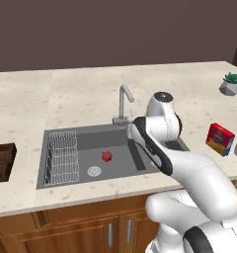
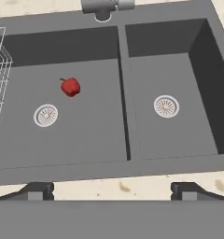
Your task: Pick up all produce items and place them in the sink. Turn on the sink faucet to wash them. Then turn the sink off and put them in the tray.
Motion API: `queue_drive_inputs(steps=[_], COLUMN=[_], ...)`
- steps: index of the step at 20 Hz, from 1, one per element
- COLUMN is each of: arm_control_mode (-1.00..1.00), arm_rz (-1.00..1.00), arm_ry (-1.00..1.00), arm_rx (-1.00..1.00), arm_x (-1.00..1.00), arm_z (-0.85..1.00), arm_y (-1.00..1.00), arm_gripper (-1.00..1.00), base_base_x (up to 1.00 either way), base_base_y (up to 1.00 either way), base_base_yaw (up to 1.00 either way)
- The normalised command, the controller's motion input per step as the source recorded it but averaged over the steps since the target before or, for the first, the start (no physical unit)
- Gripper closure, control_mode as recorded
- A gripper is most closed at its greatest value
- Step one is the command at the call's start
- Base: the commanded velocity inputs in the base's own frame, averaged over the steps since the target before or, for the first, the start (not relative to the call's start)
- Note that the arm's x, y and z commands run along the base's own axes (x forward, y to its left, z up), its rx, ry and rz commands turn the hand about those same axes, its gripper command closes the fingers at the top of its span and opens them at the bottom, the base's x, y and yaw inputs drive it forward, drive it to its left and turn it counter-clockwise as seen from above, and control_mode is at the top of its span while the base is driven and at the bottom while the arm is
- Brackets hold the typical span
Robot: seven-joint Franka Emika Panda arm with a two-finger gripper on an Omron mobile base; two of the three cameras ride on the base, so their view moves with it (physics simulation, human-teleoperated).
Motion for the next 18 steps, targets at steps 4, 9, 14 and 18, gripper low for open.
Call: queue_drive_inputs(steps=[4, 9, 14, 18], arm_control_mode=[-1.0, -1.0, -1.0, -1.0], arm_rz=[-0.05, -0.02, 0.0, 0.0], arm_ry=[0.0, 0.05, 0.09, 0.07], arm_rx=[-0.09, -0.07, -0.07, -0.07], arm_x=[0.36, 0.56, 0.63, 0.59], arm_z=[0.01, 0.0, 0.0, 0.0], arm_y=[0.94, 0.78, 0.51, 0.15], arm_gripper=[-1.0, -1.0, -1.0, -1.0], base_base_x=[0.0, 0.0, 0.0, 0.0], base_base_y=[0.0, 0.0, 0.0, 0.0], base_base_yaw=[0.0, 0.0, 0.0, 0.0])
